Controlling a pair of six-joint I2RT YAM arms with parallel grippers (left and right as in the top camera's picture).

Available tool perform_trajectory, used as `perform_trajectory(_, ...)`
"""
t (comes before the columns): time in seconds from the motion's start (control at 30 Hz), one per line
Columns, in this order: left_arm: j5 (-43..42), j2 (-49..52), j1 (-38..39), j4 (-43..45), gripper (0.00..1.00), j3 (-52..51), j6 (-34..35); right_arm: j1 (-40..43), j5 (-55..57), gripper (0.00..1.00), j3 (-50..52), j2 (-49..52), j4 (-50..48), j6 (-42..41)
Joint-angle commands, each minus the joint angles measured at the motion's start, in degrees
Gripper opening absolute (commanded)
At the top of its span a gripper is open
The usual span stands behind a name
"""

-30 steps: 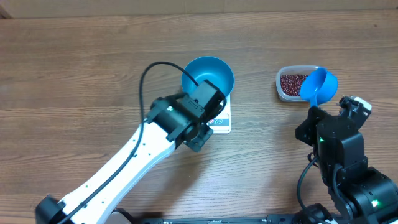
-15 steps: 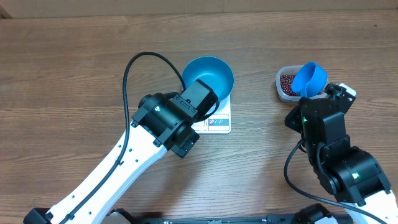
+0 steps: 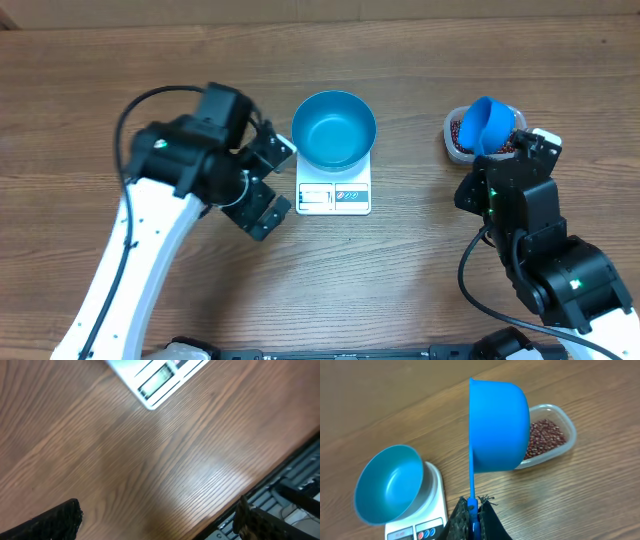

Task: Scoop item into bowl and weigh 150g on scale
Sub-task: 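Withdraw the left gripper from the scale to the left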

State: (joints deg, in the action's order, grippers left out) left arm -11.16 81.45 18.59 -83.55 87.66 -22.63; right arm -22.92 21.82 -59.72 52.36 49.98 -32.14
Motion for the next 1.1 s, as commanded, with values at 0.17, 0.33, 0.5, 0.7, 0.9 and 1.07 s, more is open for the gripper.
perform_trajectory(0.17,-6.19,-5.55,1.09,1.31,0.99,1.27,-6.1,-0.22,-3.54,0.04,-2.29,-0.44,-0.87,5.09)
perform_trajectory(0.33,-0.15,-7.32,0.94,1.31,1.0,1.27,-4.15,-0.22,-5.25,0.04,-2.29,-0.44,-1.64,8.44)
perform_trajectory(0.5,1.81,-7.21,0.94,1.53,1.0,1.27,-4.17,-0.22,-5.22,0.04,-2.29,-0.44,-1.42,8.5)
perform_trajectory(0.7,2.62,-7.21,0.94,1.7,0.99,1.27,-4.15,-0.22,-5.29,0.04,-2.29,-0.44,-1.01,9.86)
perform_trajectory(0.9,2.6,-7.21,0.94,1.31,0.99,1.27,-4.17,-0.22,-5.25,0.04,-2.29,-0.44,1.25,12.98)
perform_trajectory(1.07,2.58,-7.21,0.94,1.38,1.0,1.25,-4.2,-0.22,-5.29,0.04,-2.29,-0.44,2.08,14.01)
